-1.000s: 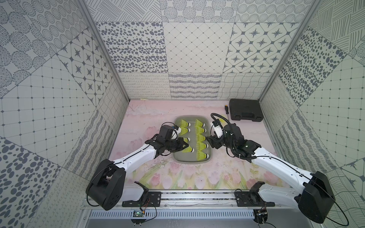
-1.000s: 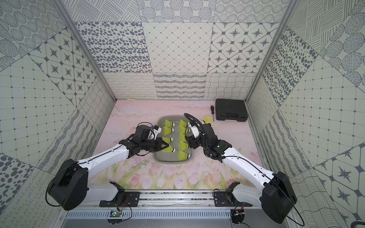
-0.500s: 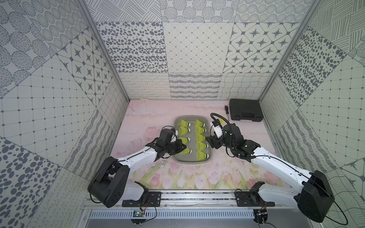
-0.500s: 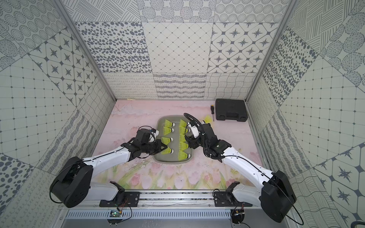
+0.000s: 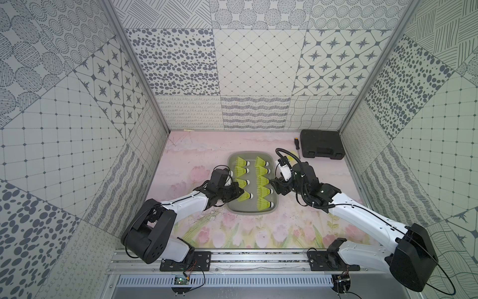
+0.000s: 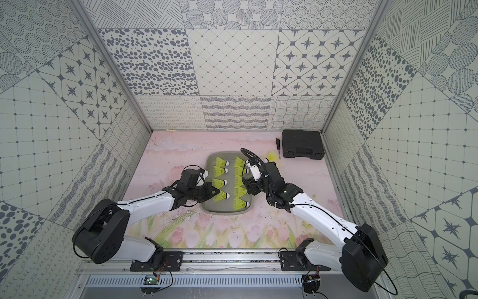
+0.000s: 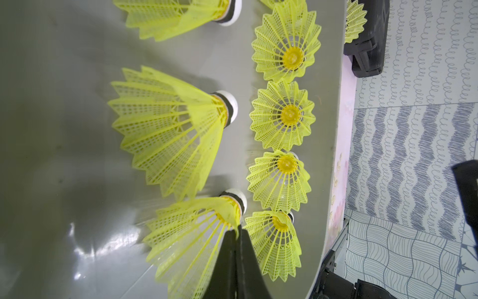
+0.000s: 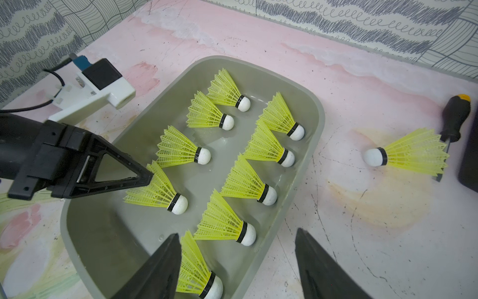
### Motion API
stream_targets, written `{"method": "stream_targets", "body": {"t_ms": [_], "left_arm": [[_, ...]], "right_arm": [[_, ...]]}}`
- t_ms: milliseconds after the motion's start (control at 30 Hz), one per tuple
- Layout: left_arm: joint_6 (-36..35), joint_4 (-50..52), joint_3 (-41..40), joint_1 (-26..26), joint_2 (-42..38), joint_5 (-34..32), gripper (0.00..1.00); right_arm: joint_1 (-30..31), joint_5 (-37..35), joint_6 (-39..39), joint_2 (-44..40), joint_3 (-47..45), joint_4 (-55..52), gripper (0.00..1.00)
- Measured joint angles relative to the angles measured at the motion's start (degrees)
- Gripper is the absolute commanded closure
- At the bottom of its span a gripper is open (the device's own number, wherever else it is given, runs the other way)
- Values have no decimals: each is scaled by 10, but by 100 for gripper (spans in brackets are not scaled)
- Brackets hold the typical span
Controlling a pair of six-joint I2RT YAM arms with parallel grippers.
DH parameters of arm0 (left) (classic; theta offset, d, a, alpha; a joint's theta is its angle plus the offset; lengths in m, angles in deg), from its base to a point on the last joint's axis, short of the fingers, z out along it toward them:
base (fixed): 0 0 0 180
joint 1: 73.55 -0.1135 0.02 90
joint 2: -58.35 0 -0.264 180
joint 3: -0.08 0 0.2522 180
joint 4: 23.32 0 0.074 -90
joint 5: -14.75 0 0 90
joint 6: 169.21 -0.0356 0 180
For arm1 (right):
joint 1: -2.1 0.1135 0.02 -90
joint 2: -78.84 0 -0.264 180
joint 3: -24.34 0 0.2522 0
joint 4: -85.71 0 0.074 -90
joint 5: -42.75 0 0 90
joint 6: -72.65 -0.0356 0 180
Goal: Put the shuttlecocks into the storage box
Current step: Place the shuttlecock in the storage box.
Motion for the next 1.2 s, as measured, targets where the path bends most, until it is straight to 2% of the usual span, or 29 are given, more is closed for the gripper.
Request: {"method": "stream_targets", "body": {"t_ms": [800,1200], "left_arm": [[-26,11,11,-29,-7,-38,100],[-33,10,13,-32,11,-38,92]], "right_arm": [[0,-4,0,5,0,-4,25],[0,-4,0,5,0,-4,25]]}}
